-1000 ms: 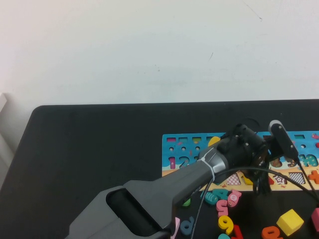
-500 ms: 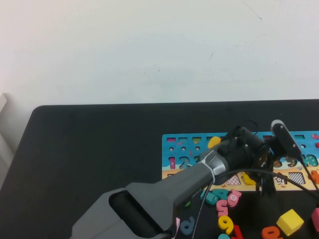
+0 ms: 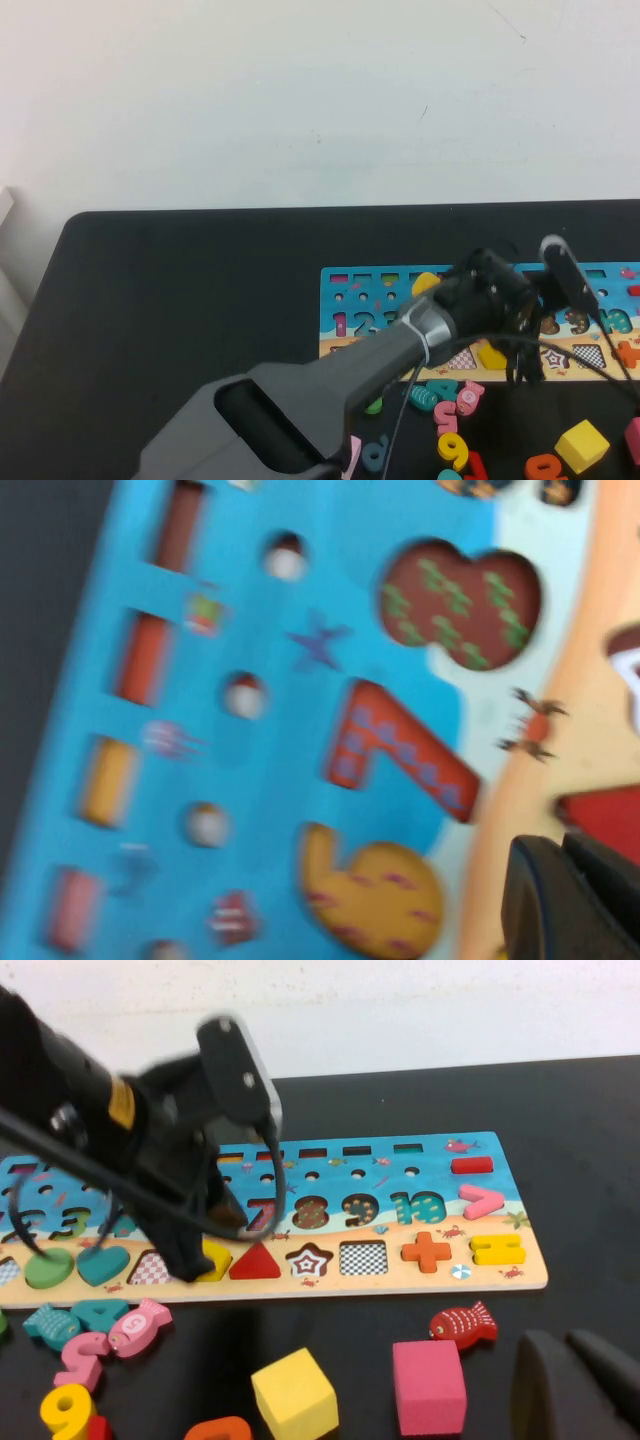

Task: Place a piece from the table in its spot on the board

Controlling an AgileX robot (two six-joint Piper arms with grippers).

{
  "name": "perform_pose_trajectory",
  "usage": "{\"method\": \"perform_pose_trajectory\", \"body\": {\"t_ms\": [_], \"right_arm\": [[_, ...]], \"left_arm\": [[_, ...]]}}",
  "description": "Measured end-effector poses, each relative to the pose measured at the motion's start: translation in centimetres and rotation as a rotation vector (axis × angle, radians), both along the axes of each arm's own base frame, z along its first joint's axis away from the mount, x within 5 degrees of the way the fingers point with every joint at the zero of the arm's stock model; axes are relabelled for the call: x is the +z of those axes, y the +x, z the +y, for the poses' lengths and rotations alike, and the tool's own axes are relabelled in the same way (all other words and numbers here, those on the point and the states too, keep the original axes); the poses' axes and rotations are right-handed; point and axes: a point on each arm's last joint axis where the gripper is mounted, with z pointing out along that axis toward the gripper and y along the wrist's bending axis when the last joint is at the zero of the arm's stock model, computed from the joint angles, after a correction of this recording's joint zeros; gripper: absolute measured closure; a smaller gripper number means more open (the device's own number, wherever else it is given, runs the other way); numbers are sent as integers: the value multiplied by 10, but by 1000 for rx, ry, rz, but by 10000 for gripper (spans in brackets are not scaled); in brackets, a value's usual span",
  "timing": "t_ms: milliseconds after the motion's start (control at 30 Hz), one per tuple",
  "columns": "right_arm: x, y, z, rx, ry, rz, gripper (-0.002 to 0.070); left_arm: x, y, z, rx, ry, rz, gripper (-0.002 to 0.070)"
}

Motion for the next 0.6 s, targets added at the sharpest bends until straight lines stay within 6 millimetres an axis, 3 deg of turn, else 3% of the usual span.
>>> {"method": "perform_pose_trajectory", "body": {"t_ms": [133,367,600], "right_arm": [[0,0,0,0,0,0,657],[0,0,0,0,0,0,657],[0,0,0,0,0,0,657]], "left_arm": [[42,4,4,19,-34,-67,675],[142,-6,23,63,-83,-134,675],[209,-26,45,46,-116,-91,675]]}}
